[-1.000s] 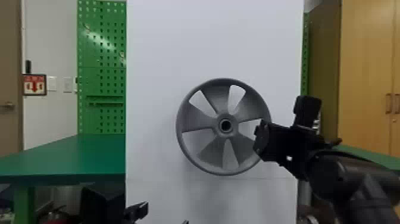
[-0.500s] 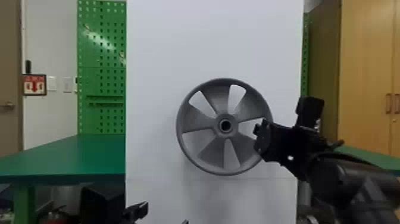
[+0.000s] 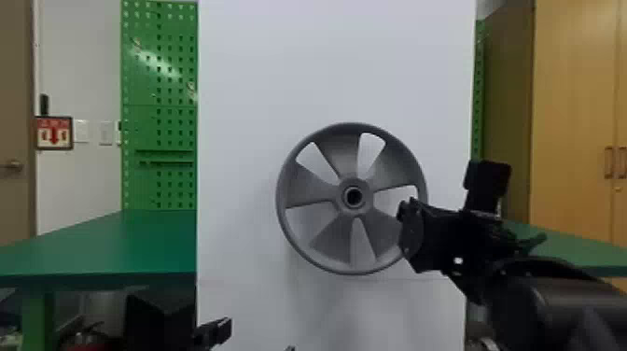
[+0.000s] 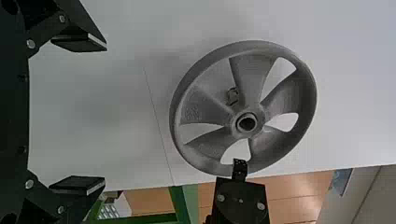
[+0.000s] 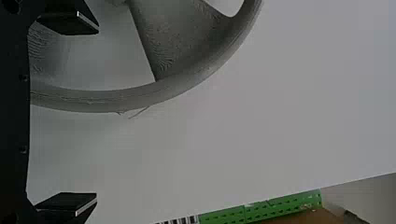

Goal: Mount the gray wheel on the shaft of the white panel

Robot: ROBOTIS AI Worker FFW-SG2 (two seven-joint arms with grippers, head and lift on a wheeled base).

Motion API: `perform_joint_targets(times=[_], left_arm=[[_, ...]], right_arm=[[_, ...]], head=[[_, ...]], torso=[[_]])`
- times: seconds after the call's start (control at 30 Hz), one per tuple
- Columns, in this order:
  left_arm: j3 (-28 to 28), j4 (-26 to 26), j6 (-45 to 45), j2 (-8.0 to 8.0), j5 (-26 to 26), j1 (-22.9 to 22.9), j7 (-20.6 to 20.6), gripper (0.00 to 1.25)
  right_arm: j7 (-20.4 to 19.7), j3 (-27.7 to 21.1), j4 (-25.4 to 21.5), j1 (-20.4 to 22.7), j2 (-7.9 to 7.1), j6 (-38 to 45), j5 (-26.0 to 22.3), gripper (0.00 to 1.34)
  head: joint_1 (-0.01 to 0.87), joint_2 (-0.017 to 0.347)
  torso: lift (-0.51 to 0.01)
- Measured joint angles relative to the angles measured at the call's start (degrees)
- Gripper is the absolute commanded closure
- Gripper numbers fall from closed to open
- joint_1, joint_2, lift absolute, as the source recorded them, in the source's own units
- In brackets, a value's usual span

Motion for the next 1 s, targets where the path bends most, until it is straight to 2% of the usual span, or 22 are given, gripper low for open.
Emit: perform_joint_targets(times=[0.27, 0.37, 0.57, 1.0], left_arm=[[0.5, 0.0, -0.1, -0.43, 0.1, 0.4, 0.0, 0.26], [0.7, 0.0, -0.3, -0.56, 0.2, 0.6, 0.0, 0.26], [1.1, 0.0, -1.0, -0.82, 0.3, 1.1, 0.0, 0.26], [2.1, -0.1, -1.4, -1.40, 0.3, 1.7, -0.3, 0.26]], right_arm=[[0.3, 2.3, -6.9, 8.1, 0.28, -1.5, 3.0, 0.05], [2.0, 2.7, -8.4, 10.8, 0.31, -2.6, 4.1, 0.05], [5.8, 2.8, -9.4, 16.6, -0.06, -6.5, 5.6, 0.06], [7.4, 1.9, -9.5, 30.7, -0.68, -14.1, 8.0, 0.06]], head=[[0.038, -0.013], [0.038, -0.013], [0.038, -0.013], [0.038, -0.013]], torso=[[-0.500], [-0.500], [-0.500], [-0.500]])
